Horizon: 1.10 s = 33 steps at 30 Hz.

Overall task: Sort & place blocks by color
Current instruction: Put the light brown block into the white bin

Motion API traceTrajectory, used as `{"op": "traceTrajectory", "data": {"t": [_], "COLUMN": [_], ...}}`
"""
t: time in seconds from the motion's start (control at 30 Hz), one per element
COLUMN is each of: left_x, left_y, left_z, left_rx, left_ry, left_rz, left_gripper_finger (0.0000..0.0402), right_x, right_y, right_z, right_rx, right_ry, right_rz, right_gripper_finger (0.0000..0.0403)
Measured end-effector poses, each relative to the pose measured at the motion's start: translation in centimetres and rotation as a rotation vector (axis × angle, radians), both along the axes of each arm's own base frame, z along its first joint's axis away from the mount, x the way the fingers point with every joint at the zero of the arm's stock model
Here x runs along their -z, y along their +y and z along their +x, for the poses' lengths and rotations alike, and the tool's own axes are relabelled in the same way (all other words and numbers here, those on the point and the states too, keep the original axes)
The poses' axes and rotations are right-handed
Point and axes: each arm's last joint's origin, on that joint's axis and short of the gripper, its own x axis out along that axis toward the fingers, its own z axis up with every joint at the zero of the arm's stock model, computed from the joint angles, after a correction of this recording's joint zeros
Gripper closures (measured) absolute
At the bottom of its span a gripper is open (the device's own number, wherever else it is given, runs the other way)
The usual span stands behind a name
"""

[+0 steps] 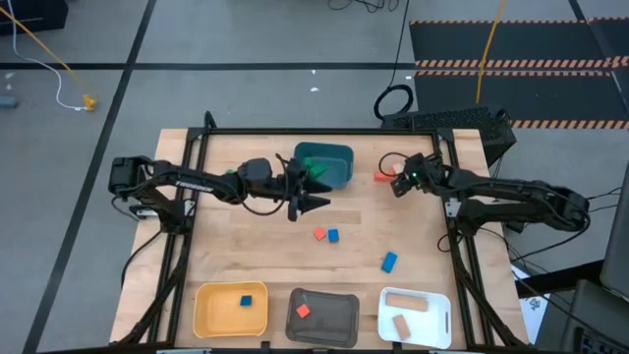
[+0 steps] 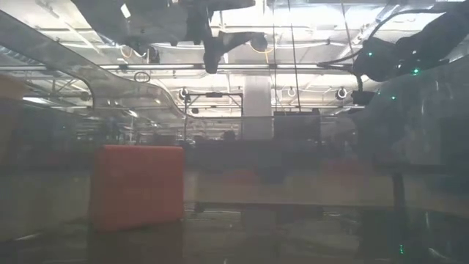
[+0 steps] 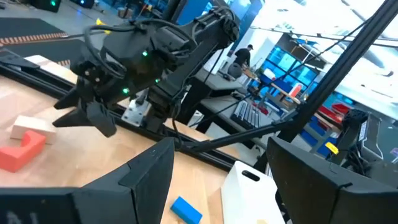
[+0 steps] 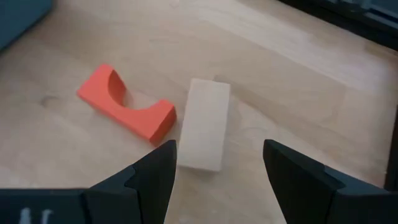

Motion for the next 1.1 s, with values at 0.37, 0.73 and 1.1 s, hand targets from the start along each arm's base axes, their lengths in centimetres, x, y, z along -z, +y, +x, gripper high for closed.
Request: {"op": "traceTrajectory", "data": {"t": [0.37,0.73,1.1], "left_x": [0.0,0.1,0.2], "left_y": [0.1,0.1,-0.1], "left_z": [0.0,0.0,0.0], "left_rx": [-0.022,-0.021,-0.015], "left_ry": [0.0,0.004,0.013], "left_rz": [0.011,0.018,0.018], "left_gripper_finger": [0.0144,0.0144,0.0144], "right_x": [0.2,1.8,2.1], "right_y": [-0.7,-1.4,-1.6], "right_z": [0.2,1.2,1.3], "right_rx": [0.031,0.047,0.019], "right_ry": [-0.09,-0.055,-0.006], "right_rz": [0.074,0.091,0.073], "right_gripper_finger": [0.0169,0.0169,0.0265]}}
